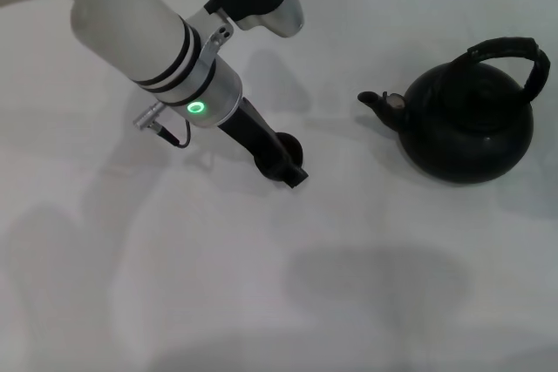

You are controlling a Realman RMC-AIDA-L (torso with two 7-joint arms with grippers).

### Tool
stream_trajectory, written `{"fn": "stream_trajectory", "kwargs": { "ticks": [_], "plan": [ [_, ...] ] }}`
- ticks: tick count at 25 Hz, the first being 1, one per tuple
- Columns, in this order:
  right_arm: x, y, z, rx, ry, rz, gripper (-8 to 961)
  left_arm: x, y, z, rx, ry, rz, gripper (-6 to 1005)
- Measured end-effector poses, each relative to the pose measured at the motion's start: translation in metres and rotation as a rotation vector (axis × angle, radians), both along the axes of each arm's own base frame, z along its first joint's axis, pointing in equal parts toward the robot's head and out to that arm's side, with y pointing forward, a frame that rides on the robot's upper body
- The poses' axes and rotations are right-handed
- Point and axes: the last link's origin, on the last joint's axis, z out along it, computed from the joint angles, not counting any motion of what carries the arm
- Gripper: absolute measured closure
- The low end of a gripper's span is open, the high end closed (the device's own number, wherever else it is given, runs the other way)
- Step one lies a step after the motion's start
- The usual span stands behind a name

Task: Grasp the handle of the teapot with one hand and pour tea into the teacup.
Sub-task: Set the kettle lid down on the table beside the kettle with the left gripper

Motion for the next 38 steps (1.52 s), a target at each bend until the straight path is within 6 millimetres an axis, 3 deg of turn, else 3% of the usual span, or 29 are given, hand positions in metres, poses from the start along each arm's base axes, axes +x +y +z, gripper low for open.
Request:
{"fn": "stream_trajectory", "kwargs": {
  "ticks": [38],
  "plan": [
    [0.0029, -0.0037, 0.0004, 0.006, 0.025, -0.014, 82, -0.0038, -0.0005, -0.0011, -0.005, 0.037, 0.015, 288]
  ]
}}
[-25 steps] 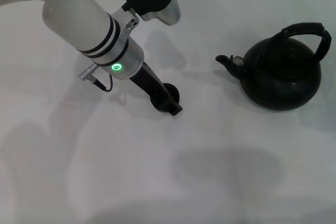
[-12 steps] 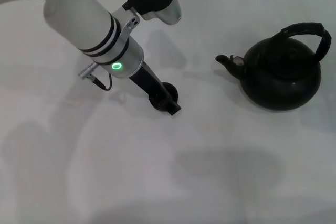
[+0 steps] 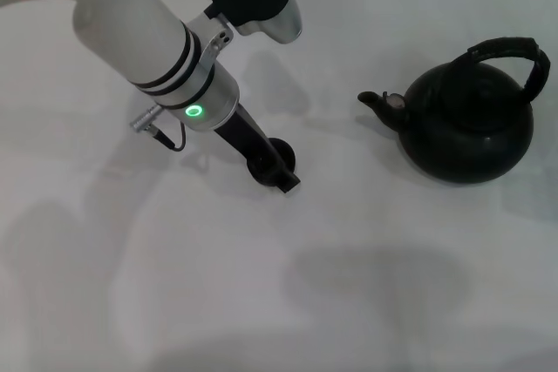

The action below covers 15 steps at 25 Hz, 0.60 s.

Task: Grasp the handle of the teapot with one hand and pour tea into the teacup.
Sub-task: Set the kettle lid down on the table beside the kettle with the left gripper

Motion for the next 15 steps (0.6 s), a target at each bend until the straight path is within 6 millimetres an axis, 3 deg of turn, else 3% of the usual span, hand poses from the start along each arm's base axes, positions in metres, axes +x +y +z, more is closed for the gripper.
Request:
{"fn": "stream_trajectory", "kwargs": {
  "ticks": [10, 15],
  "plan": [
    [0.0, 0.0, -0.001, -0.005, -0.001, 0.002, 82, 0.002, -0.001, 0.0, -0.007, 0.008, -0.003, 238],
    [0.0, 0.0, -0.001, -0.005, -0.001, 0.002, 82, 0.015, 0.001, 0.003, 0.004, -0.015, -0.045, 196]
  ]
}}
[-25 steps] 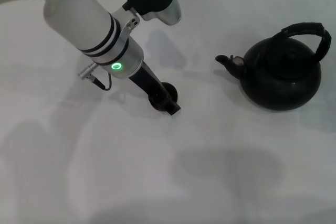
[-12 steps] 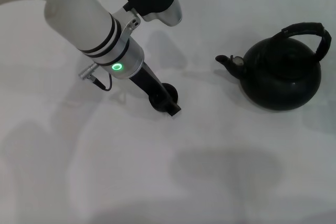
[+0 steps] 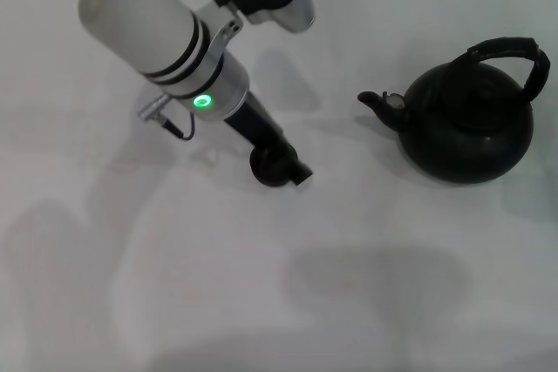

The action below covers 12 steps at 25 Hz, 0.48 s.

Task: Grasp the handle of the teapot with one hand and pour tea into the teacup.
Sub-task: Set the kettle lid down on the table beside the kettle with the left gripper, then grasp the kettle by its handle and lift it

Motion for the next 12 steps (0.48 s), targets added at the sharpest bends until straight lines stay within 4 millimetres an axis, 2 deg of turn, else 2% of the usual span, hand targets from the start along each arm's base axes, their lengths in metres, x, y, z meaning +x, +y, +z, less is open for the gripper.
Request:
{"fn": "stream_trajectory", "kwargs": {
  "ticks": [8, 12],
  "plan": [
    [0.001, -0.001, 0.0, 0.001, 0.001, -0.003, 83, 0.03, 0.004, 0.008, 0.042, -0.083, -0.088, 186],
    [0.001, -0.002, 0.0, 0.003, 0.002, -0.005, 83, 0.038, 0.011, 0.021, 0.131, -0.185, -0.114, 186]
  ]
}}
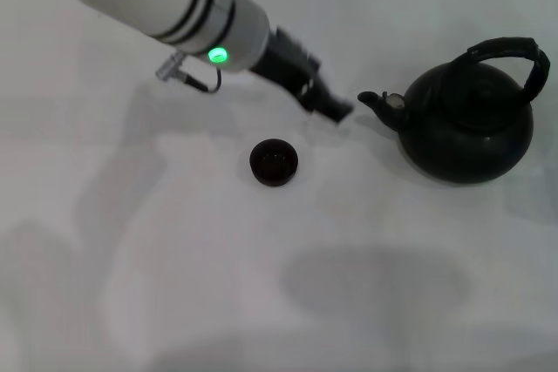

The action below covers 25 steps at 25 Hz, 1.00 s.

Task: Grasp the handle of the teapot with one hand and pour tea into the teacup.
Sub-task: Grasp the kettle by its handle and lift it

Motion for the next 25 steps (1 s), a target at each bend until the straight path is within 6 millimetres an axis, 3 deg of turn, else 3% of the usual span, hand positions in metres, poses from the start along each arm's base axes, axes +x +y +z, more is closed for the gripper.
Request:
{"fn": "stream_trajectory", "kwargs": {
  "ticks": [1, 6, 15, 25],
  "plan": [
    [0.0, 0.0, 0.0, 0.0, 0.0, 0.0, 83, 0.0, 0.0, 0.0, 0.0, 0.0, 0.0, 186],
    [0.0, 0.0, 0.001, 0.006, 0.002, 0.001, 83, -0.007, 0.016, 0.036, 0.191, -0.322, 0.041, 187],
    [-0.001, 0.002, 0.002, 0.016, 0.013, 0.003, 83, -0.071, 0.015, 0.069, 0.457, -0.722, 0.161, 187],
    [-0.014, 0.004, 0.013, 0.049, 0.143, 0.104, 83, -0.145, -0.001, 0.082, 0.781, -0.882, 0.152, 186]
  ]
}}
